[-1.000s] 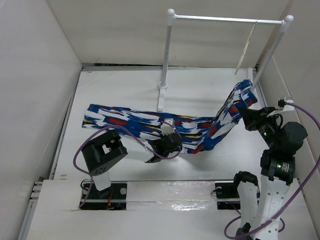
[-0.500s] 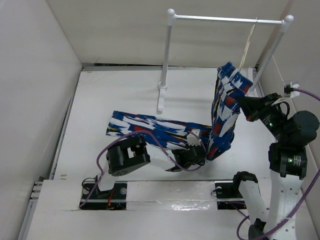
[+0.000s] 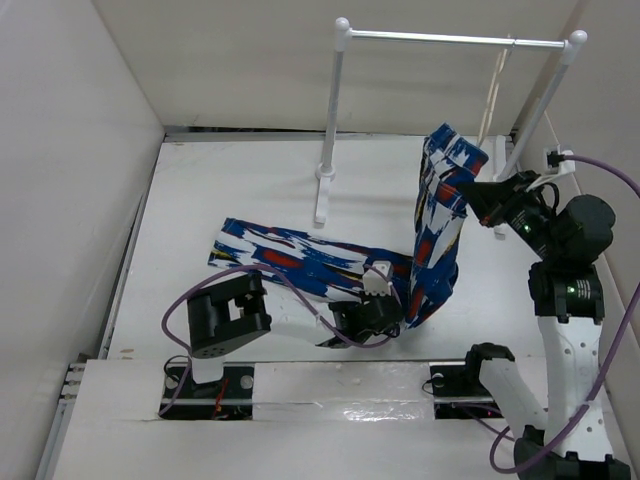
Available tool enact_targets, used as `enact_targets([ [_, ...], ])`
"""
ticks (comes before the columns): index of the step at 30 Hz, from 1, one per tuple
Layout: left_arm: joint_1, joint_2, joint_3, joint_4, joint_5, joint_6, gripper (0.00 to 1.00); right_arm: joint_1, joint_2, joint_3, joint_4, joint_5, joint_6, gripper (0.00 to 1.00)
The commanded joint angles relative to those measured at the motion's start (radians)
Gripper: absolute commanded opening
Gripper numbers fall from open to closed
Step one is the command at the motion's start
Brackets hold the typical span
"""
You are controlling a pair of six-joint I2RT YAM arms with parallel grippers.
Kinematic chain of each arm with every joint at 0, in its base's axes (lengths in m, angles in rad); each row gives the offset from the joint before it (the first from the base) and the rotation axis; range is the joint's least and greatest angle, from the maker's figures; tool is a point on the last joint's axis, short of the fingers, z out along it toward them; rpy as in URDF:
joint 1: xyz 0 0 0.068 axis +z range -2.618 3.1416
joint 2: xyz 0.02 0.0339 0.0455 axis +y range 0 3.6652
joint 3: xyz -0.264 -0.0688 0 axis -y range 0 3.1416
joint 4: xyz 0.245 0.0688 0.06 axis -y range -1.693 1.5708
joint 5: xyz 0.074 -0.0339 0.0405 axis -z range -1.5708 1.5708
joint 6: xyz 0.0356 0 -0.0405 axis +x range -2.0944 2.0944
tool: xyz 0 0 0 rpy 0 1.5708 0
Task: Place the trousers on the hanger
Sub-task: Fold the trousers at the center of the board.
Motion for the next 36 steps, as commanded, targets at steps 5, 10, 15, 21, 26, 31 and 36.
enact_targets([
  [5,-0.018,0.107,0.109,-0.043,0.018,0.01,0.0,0.184,0.061,0.104,0.143,0.135,0.015,0.0],
  [10,-0.038,-0.023,0.067,-0.058,-0.047,0.026,0.0,0.395,0.175,0.156,0.151,0.299,-0.018,0.0],
  [15,-0.038,-0.316,-0.061,-0.184,-0.176,0.054,0.08,0.589,0.295,0.22,0.18,0.482,-0.046,0.0],
  [21,-0.038,-0.784,-0.146,-0.531,-0.357,-0.045,0.25,0.73,0.48,0.32,0.218,0.581,-0.066,0.0],
  [26,-0.038,-1.279,-0.207,-0.69,-0.475,-0.082,0.18,0.831,0.624,0.456,0.243,0.679,-0.074,0.0],
  [31,-0.038,-1.537,-0.143,-0.791,-0.526,-0.038,0.13,0.948,0.868,0.591,0.272,0.752,-0.08,0.0],
  [36,-0.038,-1.527,-0.025,-0.884,-0.577,-0.03,0.12,1.101,1.156,0.792,0.309,0.808,-0.085,0.0],
])
